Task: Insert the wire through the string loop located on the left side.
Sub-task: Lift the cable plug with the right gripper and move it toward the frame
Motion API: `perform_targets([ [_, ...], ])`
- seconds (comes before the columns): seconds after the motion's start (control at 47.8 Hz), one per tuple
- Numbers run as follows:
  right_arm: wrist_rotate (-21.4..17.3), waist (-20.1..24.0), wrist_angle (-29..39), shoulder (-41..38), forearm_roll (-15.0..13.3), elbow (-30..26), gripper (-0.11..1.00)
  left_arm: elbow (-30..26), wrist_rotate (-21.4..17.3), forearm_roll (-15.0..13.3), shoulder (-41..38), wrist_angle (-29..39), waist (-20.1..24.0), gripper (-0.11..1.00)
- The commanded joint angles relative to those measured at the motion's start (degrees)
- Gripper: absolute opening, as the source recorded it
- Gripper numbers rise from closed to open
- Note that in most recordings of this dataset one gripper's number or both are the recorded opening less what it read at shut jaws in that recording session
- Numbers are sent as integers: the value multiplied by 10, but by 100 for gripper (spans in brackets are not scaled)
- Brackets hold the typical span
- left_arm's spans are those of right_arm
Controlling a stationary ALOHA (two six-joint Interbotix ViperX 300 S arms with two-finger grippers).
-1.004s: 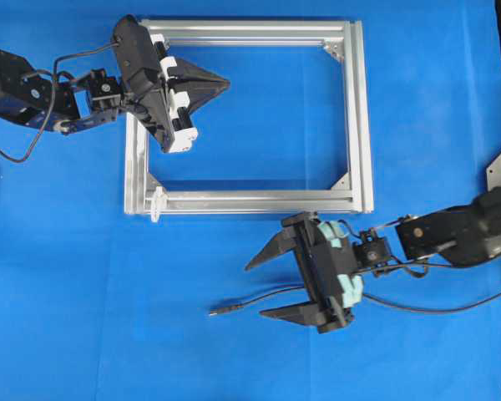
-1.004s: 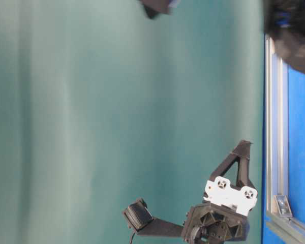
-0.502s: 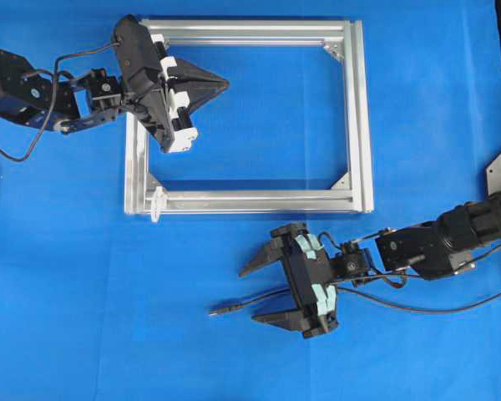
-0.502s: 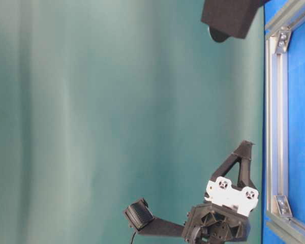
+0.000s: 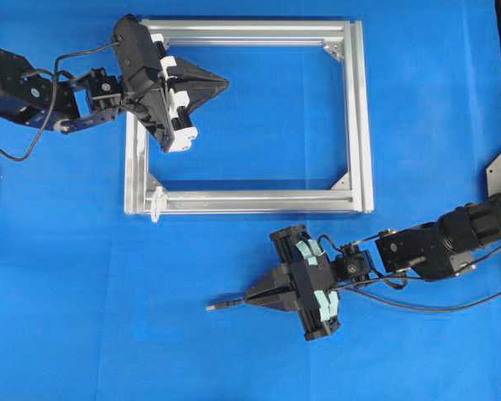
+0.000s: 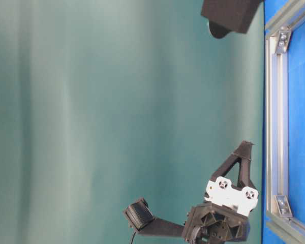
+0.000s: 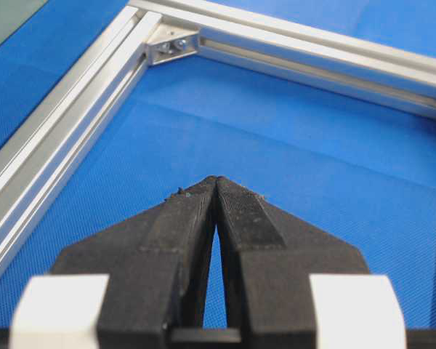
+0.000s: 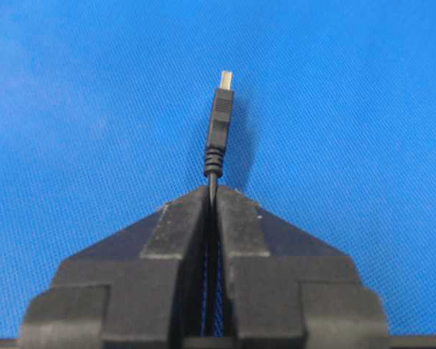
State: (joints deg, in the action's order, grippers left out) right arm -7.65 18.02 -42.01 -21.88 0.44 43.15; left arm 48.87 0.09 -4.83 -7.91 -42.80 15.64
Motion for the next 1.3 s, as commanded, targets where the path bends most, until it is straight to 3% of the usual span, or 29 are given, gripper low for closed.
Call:
perform_targets([
  [0.0, 0, 2, -7, 10, -1, -6, 0, -4, 0, 2, 17, -3, 1, 0],
  [0.439, -4, 4, 5, 32, -2, -2, 0, -4, 1, 2, 17, -1, 1, 0],
  [0.837, -2, 5, 117, 155, -1, 4, 0, -4, 4, 2, 18, 0, 1, 0],
  [1.276, -1, 5, 141, 188, -2, 4, 0, -3, 4, 2, 17, -1, 1, 0],
])
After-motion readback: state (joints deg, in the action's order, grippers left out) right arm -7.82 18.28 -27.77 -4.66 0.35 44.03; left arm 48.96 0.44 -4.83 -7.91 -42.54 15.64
